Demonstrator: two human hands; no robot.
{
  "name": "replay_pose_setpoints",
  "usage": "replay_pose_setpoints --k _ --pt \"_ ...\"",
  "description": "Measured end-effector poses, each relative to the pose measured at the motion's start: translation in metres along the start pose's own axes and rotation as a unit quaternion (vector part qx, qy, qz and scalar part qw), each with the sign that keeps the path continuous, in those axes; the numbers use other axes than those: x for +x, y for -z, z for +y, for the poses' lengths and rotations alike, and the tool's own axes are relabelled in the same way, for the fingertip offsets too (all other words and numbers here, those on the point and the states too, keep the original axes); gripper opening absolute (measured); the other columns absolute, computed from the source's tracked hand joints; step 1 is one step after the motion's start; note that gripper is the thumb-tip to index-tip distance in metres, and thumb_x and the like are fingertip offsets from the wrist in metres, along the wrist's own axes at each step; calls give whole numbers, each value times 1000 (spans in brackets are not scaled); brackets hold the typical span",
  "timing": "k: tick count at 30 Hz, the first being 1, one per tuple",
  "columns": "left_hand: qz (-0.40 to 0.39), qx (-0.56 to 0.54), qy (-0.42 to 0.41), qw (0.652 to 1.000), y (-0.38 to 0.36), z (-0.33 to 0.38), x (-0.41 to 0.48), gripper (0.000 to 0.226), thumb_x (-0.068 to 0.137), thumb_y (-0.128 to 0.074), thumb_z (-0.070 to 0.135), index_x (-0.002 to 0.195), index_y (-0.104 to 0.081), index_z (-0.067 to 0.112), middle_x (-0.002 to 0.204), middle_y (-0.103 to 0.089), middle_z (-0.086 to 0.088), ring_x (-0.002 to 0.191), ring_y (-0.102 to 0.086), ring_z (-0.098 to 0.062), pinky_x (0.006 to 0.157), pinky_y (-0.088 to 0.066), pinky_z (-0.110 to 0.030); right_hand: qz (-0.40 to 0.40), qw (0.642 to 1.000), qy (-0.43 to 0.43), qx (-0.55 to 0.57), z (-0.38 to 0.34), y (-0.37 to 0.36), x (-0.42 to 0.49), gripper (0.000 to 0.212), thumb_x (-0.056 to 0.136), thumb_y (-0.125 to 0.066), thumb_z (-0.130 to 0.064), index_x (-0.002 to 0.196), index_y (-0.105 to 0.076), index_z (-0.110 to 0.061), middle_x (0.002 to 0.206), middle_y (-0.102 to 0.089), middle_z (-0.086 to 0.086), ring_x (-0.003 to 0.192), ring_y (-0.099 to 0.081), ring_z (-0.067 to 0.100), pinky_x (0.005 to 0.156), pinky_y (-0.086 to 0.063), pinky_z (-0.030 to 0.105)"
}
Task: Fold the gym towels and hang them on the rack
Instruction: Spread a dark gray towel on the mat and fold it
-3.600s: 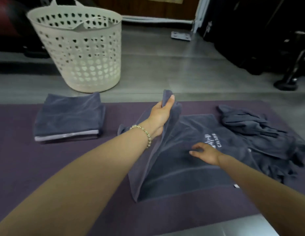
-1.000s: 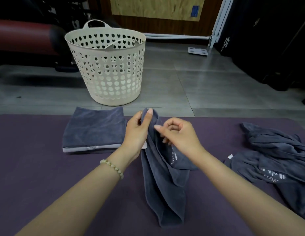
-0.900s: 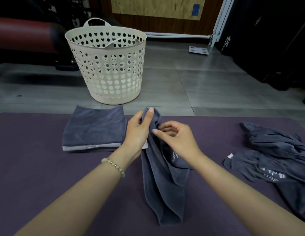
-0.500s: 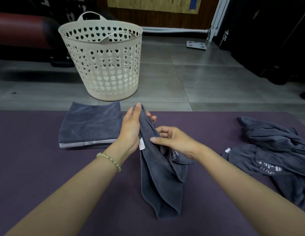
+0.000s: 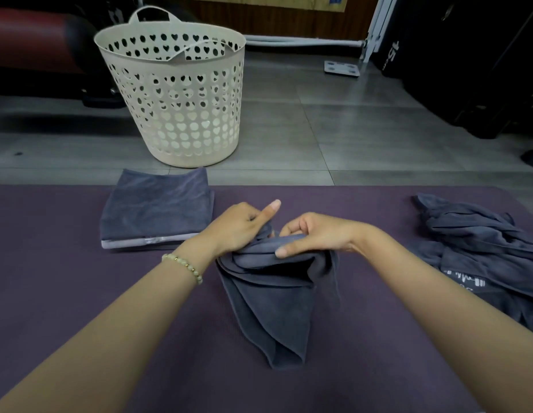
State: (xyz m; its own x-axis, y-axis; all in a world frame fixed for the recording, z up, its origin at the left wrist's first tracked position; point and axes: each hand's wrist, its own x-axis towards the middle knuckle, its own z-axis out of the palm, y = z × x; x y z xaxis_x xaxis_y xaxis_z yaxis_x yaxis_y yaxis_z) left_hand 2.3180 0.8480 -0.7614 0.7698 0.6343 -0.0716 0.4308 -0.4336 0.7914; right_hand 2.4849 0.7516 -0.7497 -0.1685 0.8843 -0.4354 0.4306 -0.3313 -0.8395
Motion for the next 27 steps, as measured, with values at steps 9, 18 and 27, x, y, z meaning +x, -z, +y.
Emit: replay_pose_setpoints --k 9,18,27 --pt "-14 -152 91 984 0 -29 -13 49 71 -78 47 56 -47 13 56 -39 -4 54 -39 -14 53 -31 -24 7 998 -61 22 28 14 -2 49 56 -79 -51 91 -76 -17 98 -73 7 90 -67 15 86 -51 27" --pt "145 -14 213 966 5 -88 -17 47 82 -71 39 54 -50 8 62 -56 -8 69 -54 -24 62 -40 -32 92 978 -63 178 66 23 -13 28 90 -58 -29 105 -68 -8 105 -71 2 96 -65 11 88 -50 21" --pt "-9 -175 20 984 -50 -9 1 31 93 -53 40 112 -67 20 58 -62 20 41 -43 -3 46 -39 -17 134 968 -19 214 40 1 5 33 95 -54 -31 114 -66 -6 110 -70 9 99 -66 15 85 -52 21"
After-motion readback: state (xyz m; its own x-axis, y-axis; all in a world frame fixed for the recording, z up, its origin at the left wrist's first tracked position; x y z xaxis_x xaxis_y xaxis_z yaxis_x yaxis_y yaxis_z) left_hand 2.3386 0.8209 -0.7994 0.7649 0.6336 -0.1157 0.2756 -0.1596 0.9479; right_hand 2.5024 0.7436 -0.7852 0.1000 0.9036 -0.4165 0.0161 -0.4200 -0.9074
